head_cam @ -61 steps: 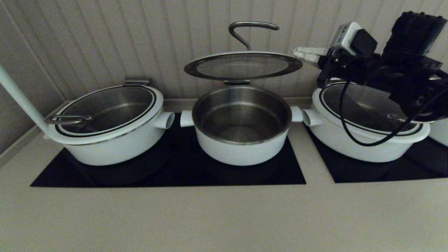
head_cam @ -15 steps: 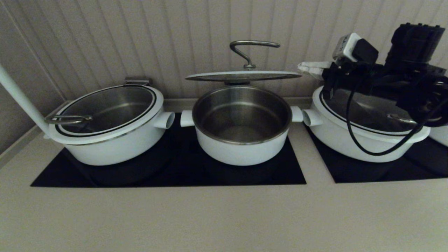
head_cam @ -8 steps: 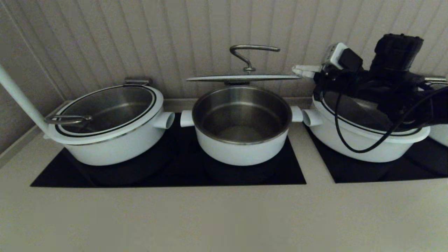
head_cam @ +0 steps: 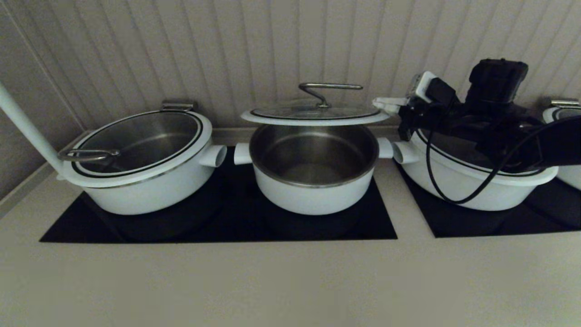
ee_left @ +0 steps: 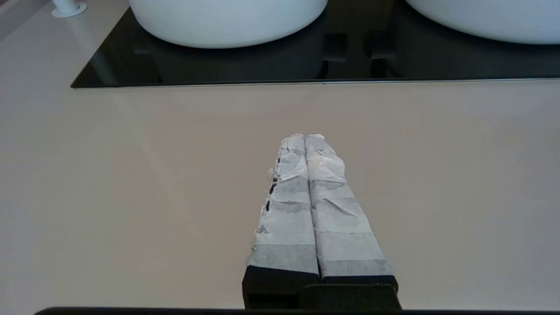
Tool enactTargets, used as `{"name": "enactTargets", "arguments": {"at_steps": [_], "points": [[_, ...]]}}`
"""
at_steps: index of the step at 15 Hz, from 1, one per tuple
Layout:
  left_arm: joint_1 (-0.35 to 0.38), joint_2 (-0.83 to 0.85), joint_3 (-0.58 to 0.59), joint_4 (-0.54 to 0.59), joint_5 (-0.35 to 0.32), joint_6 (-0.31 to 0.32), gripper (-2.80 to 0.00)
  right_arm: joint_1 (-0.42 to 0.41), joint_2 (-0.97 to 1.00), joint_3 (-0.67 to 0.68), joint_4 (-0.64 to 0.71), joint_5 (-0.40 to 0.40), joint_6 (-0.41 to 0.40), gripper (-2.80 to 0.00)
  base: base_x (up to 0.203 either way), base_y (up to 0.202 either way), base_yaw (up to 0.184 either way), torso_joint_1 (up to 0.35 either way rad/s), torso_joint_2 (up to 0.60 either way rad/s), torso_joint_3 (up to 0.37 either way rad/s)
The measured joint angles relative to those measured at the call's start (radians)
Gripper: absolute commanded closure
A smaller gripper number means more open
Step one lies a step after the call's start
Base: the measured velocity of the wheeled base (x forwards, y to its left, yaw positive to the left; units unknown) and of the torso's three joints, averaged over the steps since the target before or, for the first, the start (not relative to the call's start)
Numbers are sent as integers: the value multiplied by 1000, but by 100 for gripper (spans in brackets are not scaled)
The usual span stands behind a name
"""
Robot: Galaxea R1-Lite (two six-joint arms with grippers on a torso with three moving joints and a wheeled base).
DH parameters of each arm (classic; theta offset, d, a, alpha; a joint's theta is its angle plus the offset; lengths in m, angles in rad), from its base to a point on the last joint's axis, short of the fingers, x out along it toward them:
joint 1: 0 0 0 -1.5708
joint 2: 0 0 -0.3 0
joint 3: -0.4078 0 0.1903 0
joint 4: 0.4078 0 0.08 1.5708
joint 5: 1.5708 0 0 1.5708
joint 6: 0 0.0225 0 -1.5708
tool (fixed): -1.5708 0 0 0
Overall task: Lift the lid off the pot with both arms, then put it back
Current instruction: Close the pot lid
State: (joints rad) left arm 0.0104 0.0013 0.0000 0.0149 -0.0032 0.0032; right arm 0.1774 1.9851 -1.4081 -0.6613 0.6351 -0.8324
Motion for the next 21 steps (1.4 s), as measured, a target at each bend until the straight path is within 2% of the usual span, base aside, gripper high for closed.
{"name": "enactTargets", "arguments": {"at_steps": [6, 11, 21], "points": [[0, 0, 0, 0, 0, 0, 0, 7, -1, 26, 8, 11, 0, 0, 0, 0, 0, 0, 0, 0], [0, 0, 0, 0, 0, 0, 0, 13, -26, 100, 26, 47, 0, 0, 0, 0, 0, 0, 0, 0], [0, 0, 0, 0, 0, 0, 0, 13, -74, 235, 21, 52, -5, 0, 0, 0, 0, 0, 0, 0]]}}
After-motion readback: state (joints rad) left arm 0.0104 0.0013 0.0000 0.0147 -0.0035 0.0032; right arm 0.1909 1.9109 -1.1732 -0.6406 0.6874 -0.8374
